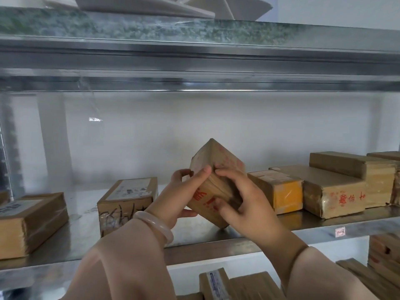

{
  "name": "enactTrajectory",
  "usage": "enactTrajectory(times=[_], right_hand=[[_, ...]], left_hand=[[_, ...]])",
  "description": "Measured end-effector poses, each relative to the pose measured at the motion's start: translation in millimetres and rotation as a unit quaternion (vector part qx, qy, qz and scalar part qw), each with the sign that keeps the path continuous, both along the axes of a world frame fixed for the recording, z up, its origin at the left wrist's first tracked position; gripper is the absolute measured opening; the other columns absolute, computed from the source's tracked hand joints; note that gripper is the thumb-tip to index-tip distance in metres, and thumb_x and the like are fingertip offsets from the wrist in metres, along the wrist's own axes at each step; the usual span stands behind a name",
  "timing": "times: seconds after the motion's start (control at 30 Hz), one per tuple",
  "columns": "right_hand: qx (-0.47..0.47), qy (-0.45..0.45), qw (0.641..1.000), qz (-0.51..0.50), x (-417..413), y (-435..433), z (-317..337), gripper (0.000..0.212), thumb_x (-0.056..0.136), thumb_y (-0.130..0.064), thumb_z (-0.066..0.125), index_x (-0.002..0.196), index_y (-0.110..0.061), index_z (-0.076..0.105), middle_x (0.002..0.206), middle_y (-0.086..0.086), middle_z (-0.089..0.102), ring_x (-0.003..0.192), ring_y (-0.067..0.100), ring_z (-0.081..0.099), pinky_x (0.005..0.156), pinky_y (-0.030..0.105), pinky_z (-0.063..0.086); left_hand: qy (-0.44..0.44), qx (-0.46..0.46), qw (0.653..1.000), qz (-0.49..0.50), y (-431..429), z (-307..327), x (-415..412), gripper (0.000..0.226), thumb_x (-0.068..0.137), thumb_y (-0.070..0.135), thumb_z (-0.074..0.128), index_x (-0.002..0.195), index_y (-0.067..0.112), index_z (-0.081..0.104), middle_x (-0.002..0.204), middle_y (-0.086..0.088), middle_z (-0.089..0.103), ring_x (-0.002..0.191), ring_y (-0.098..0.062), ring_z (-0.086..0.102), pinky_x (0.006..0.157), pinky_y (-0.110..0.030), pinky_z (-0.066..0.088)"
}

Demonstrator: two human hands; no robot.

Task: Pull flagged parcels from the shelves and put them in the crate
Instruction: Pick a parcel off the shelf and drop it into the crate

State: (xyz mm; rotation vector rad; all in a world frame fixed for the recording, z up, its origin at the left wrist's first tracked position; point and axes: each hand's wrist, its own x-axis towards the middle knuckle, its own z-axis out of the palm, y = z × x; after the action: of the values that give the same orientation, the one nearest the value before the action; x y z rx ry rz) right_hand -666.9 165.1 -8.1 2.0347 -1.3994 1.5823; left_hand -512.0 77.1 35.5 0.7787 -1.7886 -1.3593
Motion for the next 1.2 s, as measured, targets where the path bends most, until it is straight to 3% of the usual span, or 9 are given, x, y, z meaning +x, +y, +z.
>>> enactTrajectory(times=[0.17, 0.3, 0.43, 0.57, 0.67, 0.77, 0.87, 1.0, 1.2], right_hand=[[-0.036, -0.146, 0.989, 0.003, 1, 4, 1, 0.036, 0.091, -0.029, 0.050, 0.126, -0.039, 0.050, 0.133, -0.013, 0.051, 0.123, 0.003, 0.048, 0.092, 0.021, 0.047], [-0.019, -0.364, 0.930, -0.047, -8, 6, -1, 0.028, 0.099, -0.039, 0.044, 0.123, -0.054, 0.045, 0.138, -0.018, 0.042, 0.126, 0.001, 0.039, 0.091, 0.009, 0.033], [0.092, -0.481, 0.867, 0.089, -13, 4, -2, 0.035, 0.099, -0.047, 0.041, 0.134, -0.047, 0.045, 0.137, -0.004, 0.052, 0.123, 0.020, 0.054, 0.102, 0.044, 0.046], [0.096, -0.475, 0.861, 0.152, -6, 11, 1, 0.038, 0.098, -0.043, 0.045, 0.136, -0.048, 0.044, 0.125, -0.003, 0.061, 0.109, 0.020, 0.065, 0.087, 0.046, 0.056], [0.052, -0.431, 0.896, 0.099, 1, 23, 0, 0.043, 0.094, -0.043, 0.050, 0.136, -0.050, 0.043, 0.124, -0.011, 0.057, 0.099, -0.002, 0.065, 0.069, 0.020, 0.057], [0.021, -0.389, 0.918, 0.072, 17, 34, -2, 0.047, 0.085, -0.045, 0.055, 0.130, -0.052, 0.044, 0.123, -0.015, 0.057, 0.100, -0.005, 0.062, 0.067, 0.017, 0.055], [-0.013, -0.346, 0.935, 0.079, 34, 46, -4, 0.045, 0.084, -0.039, 0.058, 0.125, -0.053, 0.045, 0.115, -0.024, 0.061, 0.106, -0.002, 0.061, 0.071, 0.016, 0.054], [-0.025, -0.272, 0.961, 0.039, 58, 66, -7, 0.053, 0.087, -0.039, 0.056, 0.136, -0.047, 0.038, 0.112, -0.037, 0.054, 0.112, -0.010, 0.054, 0.074, 0.009, 0.050], [0.011, -0.219, 0.976, -0.007, 113, 97, -22, 0.058, 0.086, -0.042, 0.060, 0.139, -0.047, 0.037, 0.124, -0.026, 0.051, 0.120, -0.003, 0.050, 0.077, 0.015, 0.054]], left_hand=[[0.051, 0.014, 0.998, 0.027, -2, -10, 0, 0.057, 0.077, 0.059, 0.063, 0.126, 0.034, 0.047, 0.103, -0.003, 0.065, 0.095, -0.023, 0.067, 0.075, -0.045, 0.061], [0.195, 0.102, 0.975, -0.035, -3, -28, 1, 0.040, 0.084, 0.050, 0.056, 0.118, 0.030, 0.062, 0.112, -0.007, 0.069, 0.101, -0.025, 0.069, 0.081, -0.050, 0.058], [0.293, 0.221, 0.920, -0.140, -2, -40, -4, 0.042, 0.090, 0.046, 0.044, 0.117, 0.025, 0.068, 0.119, -0.007, 0.069, 0.111, -0.029, 0.065, 0.097, -0.059, 0.047], [0.290, 0.174, 0.939, -0.057, 7, -46, -10, 0.033, 0.095, 0.033, 0.044, 0.113, 0.022, 0.069, 0.114, -0.005, 0.071, 0.109, -0.022, 0.066, 0.088, -0.046, 0.055], [0.195, -0.064, 0.977, 0.055, 14, -49, -5, 0.031, 0.101, 0.022, 0.045, 0.120, 0.041, 0.058, 0.120, 0.007, 0.065, 0.110, -0.009, 0.061, 0.095, -0.031, 0.049], [0.125, -0.196, 0.971, 0.060, 21, -45, 4, 0.040, 0.101, 0.019, 0.045, 0.117, 0.057, 0.046, 0.121, 0.016, 0.060, 0.111, -0.004, 0.057, 0.093, -0.024, 0.047], [0.118, -0.135, 0.984, 0.012, 33, -42, 18, 0.028, 0.093, 0.045, 0.052, 0.121, 0.049, 0.054, 0.127, 0.015, 0.061, 0.115, -0.004, 0.057, 0.103, -0.033, 0.046], [0.134, -0.036, 0.983, -0.119, 55, -45, 43, 0.092, 0.053, 0.082, 0.067, 0.135, 0.045, 0.046, 0.123, 0.019, 0.065, 0.111, 0.000, 0.062, 0.104, -0.035, 0.045], [0.163, 0.018, 0.976, -0.142, 85, -65, 94, 0.091, 0.052, 0.050, 0.081, 0.135, 0.039, 0.044, 0.122, 0.005, 0.067, 0.104, -0.011, 0.068, 0.081, -0.023, 0.057]])
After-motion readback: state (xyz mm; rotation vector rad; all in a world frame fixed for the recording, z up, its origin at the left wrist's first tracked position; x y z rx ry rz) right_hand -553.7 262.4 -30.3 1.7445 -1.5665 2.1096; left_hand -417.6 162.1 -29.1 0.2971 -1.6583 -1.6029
